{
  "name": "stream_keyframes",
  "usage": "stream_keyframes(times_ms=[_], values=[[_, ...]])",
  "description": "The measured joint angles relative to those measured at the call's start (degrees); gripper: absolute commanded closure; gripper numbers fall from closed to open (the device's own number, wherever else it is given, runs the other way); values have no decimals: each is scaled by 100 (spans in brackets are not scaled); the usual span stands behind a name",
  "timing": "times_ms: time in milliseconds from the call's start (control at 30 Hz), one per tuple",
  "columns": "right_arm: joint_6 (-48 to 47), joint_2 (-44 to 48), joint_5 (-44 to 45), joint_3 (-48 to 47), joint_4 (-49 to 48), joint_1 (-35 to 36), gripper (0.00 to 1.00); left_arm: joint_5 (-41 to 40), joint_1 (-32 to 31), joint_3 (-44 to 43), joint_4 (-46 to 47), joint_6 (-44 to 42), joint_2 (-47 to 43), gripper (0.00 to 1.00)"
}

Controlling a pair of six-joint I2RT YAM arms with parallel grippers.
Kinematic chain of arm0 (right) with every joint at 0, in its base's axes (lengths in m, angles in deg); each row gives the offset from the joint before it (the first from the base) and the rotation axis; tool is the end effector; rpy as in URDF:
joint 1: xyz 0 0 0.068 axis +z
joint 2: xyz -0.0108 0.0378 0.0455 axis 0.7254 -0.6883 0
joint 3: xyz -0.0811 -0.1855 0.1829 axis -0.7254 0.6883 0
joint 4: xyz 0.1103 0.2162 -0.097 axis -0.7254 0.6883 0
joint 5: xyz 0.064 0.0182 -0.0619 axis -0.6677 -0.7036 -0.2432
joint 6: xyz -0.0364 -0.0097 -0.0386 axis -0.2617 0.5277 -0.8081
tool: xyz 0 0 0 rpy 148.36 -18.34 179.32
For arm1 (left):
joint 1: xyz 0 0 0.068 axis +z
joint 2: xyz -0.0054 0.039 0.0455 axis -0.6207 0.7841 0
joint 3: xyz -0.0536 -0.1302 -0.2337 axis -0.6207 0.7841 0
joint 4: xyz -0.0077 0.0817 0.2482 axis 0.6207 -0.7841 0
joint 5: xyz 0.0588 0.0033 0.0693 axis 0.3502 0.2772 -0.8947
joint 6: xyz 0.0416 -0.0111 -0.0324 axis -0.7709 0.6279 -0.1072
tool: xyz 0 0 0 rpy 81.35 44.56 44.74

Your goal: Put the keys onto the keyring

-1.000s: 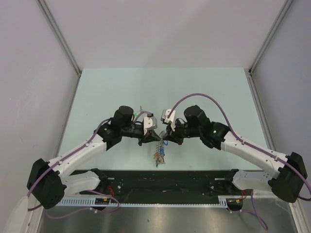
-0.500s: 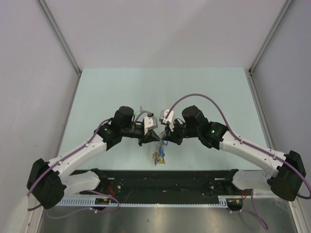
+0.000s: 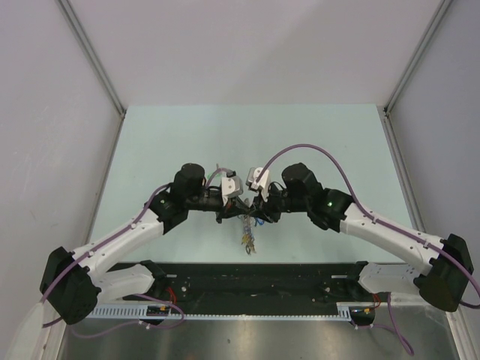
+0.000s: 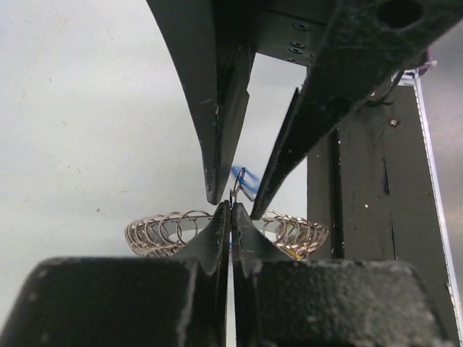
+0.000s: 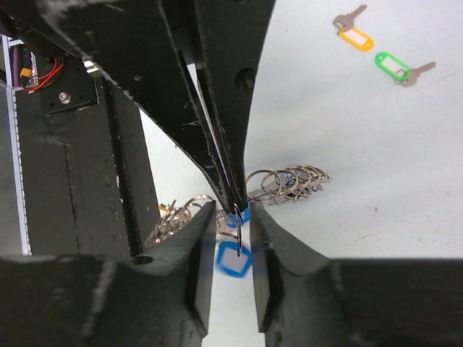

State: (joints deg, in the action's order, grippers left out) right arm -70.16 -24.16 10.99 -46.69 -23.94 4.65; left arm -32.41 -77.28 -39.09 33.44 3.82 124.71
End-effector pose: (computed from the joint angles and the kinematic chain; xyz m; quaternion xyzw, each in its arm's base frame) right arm 0.1564 0.2159 0.3053 -0.5361 0.6630 0.3197 0.4133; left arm 0.1703 -0.1690 0.2788 0.5351 0.6083 -0.4091 0.4198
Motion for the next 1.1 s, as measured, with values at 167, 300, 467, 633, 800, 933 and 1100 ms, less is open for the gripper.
stream_keyframes(times_ms=[167, 300, 467, 633, 800, 933, 1100], values=[[4, 197, 17, -7, 4, -9, 65, -9, -24, 0, 208, 63, 0, 100], [2, 374, 94, -26, 57, -96, 64, -63, -31, 2, 299, 107, 0, 100], [-2, 605, 131, -24, 74, -297, 64, -166, -33, 20, 402, 157, 0, 99], [-11, 831, 55, 181, -59, -476, 66, -234, -35, 72, 476, 205, 0, 100], [-13, 901, -232, 715, -348, -625, 69, -273, -35, 109, 542, 295, -2, 100], [-11, 898, -459, 999, -507, -772, 73, -291, -35, 133, 610, 348, -11, 100], [-9, 898, -693, 1086, -748, -874, 73, -291, -35, 155, 693, 365, -11, 100]])
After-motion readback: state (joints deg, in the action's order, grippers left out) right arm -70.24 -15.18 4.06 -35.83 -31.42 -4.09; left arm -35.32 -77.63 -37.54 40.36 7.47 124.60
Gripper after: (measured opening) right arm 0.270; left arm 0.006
